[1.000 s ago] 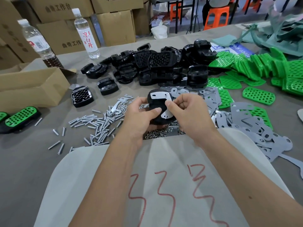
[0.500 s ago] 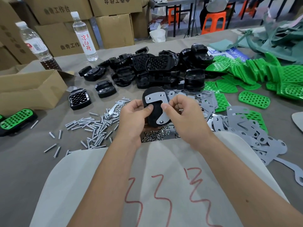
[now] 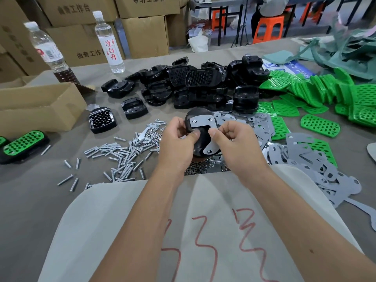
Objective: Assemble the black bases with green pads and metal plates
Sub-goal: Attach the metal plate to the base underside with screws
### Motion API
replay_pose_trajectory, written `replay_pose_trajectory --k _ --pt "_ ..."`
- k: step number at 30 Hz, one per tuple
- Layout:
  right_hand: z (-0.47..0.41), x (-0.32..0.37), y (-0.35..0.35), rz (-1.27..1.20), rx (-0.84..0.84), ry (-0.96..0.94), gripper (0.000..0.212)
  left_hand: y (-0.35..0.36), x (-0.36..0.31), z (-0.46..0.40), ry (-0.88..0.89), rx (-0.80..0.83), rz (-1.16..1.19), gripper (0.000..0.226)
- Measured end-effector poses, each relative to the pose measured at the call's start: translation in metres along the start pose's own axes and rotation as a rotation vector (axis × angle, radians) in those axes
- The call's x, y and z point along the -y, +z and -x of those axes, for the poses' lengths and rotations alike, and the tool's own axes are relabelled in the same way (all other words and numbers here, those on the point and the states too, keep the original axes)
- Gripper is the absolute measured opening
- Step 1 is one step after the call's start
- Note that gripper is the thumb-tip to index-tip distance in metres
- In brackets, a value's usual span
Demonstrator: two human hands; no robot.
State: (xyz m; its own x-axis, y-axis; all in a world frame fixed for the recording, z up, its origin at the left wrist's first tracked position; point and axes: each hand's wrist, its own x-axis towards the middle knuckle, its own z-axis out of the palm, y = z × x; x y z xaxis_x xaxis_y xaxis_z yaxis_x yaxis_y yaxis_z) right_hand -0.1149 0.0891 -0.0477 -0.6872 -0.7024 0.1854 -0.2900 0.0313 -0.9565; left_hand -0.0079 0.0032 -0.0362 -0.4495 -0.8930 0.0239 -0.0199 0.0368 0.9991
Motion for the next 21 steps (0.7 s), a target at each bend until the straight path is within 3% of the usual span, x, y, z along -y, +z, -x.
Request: replay_pose_trajectory --k 17,21 --pt "0.0 0.0007 -0.0033 -0.219 -0.024 0.079 0.023 -0.0055 -0.0034 0.0057 -0.075 0.08 0.211 0.011" --pt "-0.0011 0.0049 -0.0086 -0.42 0.152 0.129 0.02 -0.0075 -0.0034 0.0039 0.015 0.152 0.134 0.016"
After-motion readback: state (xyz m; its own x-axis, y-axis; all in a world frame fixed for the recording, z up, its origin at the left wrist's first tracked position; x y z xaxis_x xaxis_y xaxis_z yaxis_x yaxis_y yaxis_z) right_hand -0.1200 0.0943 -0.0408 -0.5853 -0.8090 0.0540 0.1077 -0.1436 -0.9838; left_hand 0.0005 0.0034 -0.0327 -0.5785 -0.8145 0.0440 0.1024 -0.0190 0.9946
